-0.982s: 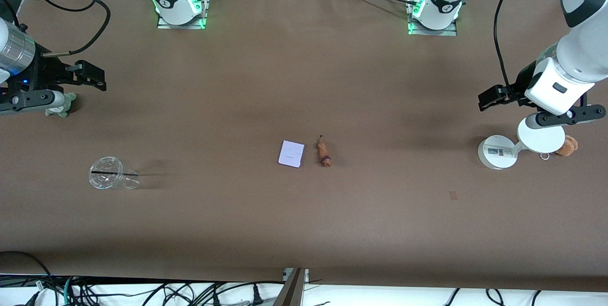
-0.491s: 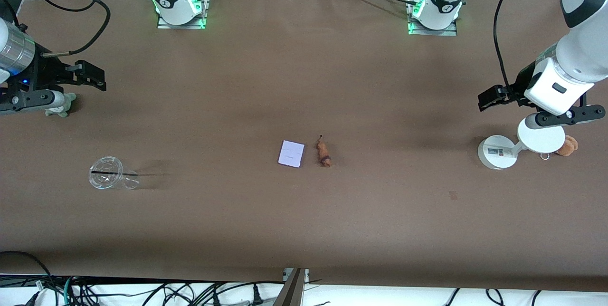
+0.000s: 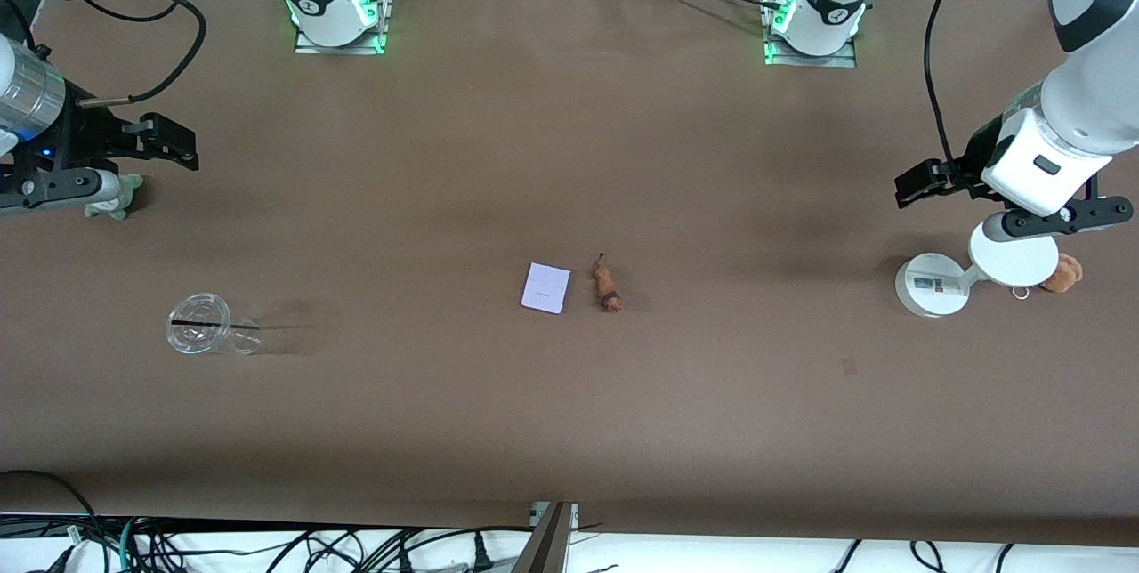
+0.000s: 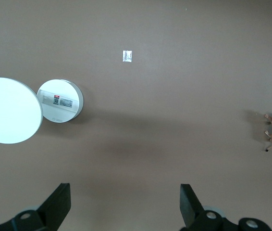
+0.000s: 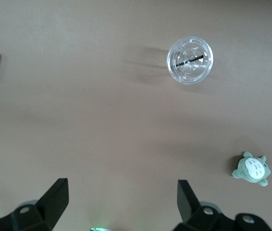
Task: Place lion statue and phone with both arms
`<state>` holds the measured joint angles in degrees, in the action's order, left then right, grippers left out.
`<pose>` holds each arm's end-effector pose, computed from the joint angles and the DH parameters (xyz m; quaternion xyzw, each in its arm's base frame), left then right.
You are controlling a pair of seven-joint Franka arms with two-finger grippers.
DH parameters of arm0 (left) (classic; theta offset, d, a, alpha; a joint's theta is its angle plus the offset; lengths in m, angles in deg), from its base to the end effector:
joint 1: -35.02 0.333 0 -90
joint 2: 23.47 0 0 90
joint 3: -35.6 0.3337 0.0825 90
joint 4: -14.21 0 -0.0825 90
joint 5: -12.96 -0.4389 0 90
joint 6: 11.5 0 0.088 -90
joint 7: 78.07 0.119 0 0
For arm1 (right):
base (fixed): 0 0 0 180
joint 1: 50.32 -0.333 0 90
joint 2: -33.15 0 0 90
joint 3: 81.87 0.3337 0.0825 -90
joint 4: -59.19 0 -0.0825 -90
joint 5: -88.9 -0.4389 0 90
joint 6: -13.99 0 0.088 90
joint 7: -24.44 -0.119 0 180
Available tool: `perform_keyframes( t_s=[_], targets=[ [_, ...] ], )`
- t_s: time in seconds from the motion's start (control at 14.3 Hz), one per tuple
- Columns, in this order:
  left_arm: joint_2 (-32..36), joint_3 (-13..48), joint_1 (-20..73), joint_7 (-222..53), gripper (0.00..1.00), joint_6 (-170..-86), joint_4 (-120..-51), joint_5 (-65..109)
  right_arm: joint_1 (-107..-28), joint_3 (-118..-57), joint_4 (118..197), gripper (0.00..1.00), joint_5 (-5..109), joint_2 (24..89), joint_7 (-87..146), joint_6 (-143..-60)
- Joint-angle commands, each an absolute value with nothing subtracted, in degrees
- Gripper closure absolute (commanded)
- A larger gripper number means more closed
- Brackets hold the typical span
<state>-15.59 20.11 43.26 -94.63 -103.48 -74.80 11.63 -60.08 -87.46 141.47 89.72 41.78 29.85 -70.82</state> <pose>0.6458 -0.0695 0.5584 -0.9959 -0.0807 0.0409 0.0017 0.6445 0.0498 0.5989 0.9950 0.0833 -0.0530 0.0139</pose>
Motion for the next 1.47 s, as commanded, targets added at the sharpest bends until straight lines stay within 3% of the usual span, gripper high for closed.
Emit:
perform_keyframes(
  t_s=[0.0,0.21,0.56,0.7,0.84,1.05,1.4],
  targets=[
    [-15.3,20.0,43.1,-94.0,0.0,-103.0,-74.0,12.1,-59.7,-87.3,140.1,0.0,90.0,42.2,30.1,-70.3],
    [-12.7,19.0,41.0,-97.2,0.0,-105.1,-73.9,12.3,-59.7,-87.3,140.1,0.0,90.0,42.2,30.1,-70.3],
    [0.0,18.9,27.0,-122.4,0.0,-119.5,-73.2,12.1,-59.5,-87.5,140.1,0.0,90.0,42.3,30.1,-70.3],
    [7.0,19.2,23.1,-128.8,0.0,-124.8,-69.0,11.6,-59.6,-87.5,140.1,0.0,90.0,42.3,29.5,-70.5],
    [12.8,19.3,19.7,-133.6,0.0,-124.9,-63.6,8.8,-59.5,-87.5,140.1,0.0,89.9,42.3,29.4,-71.0],
    [17.8,19.5,15.8,-137.2,0.0,-125.9,-61.0,7.4,-59.4,-87.6,140.1,0.0,89.9,43.2,29.4,-72.2],
    [22.6,27.1,6.6,-143.7,0.0,-132.1,-59.8,7.4,-59.5,-87.6,140.1,0.0,90.0,44.7,30.1,-74.3]
  ],
)
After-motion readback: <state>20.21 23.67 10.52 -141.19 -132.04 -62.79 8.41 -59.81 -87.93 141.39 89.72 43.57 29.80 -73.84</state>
